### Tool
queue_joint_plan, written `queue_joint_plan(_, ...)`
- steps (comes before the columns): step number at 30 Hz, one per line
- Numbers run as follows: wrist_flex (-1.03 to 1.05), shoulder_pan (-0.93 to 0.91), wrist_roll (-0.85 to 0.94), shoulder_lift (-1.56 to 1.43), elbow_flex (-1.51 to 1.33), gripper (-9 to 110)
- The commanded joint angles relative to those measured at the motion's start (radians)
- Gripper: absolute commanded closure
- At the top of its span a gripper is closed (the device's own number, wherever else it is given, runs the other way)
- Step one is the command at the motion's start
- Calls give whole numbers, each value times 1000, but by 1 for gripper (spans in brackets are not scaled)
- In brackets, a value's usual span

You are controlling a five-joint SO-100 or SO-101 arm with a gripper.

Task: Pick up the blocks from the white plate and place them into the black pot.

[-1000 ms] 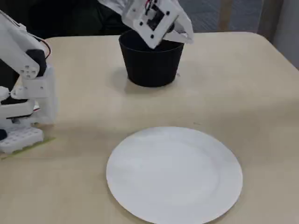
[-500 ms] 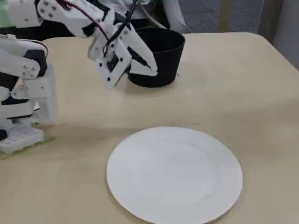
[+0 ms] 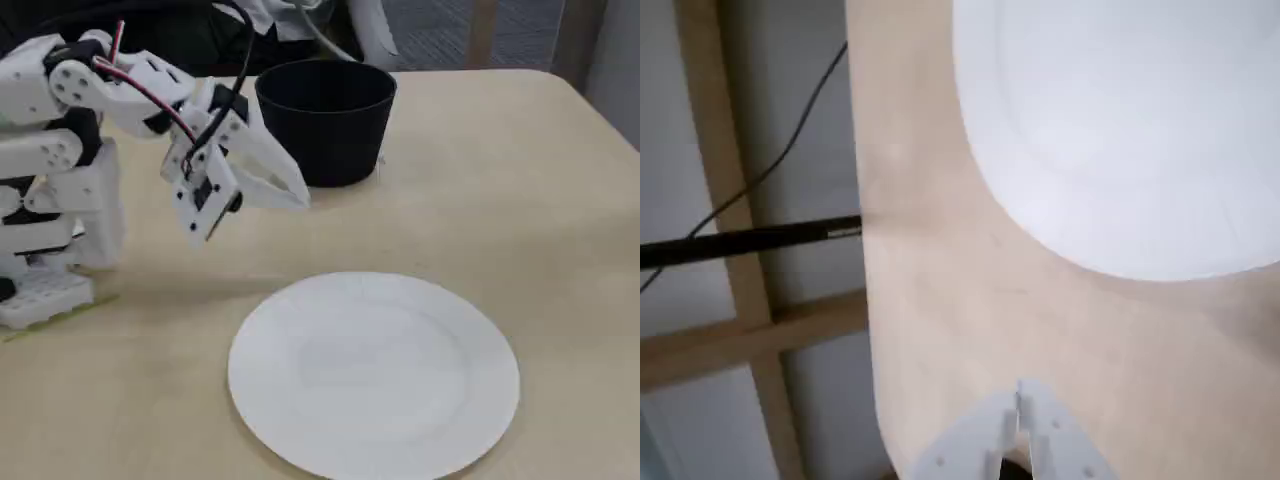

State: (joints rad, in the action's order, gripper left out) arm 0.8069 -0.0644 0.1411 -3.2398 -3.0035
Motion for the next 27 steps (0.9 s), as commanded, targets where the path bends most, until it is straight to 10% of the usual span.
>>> queue_joint_plan(1, -8, -2, 17, -14, -9, 104)
queue_joint_plan(27, -92, 52, 67, -14, -83, 104)
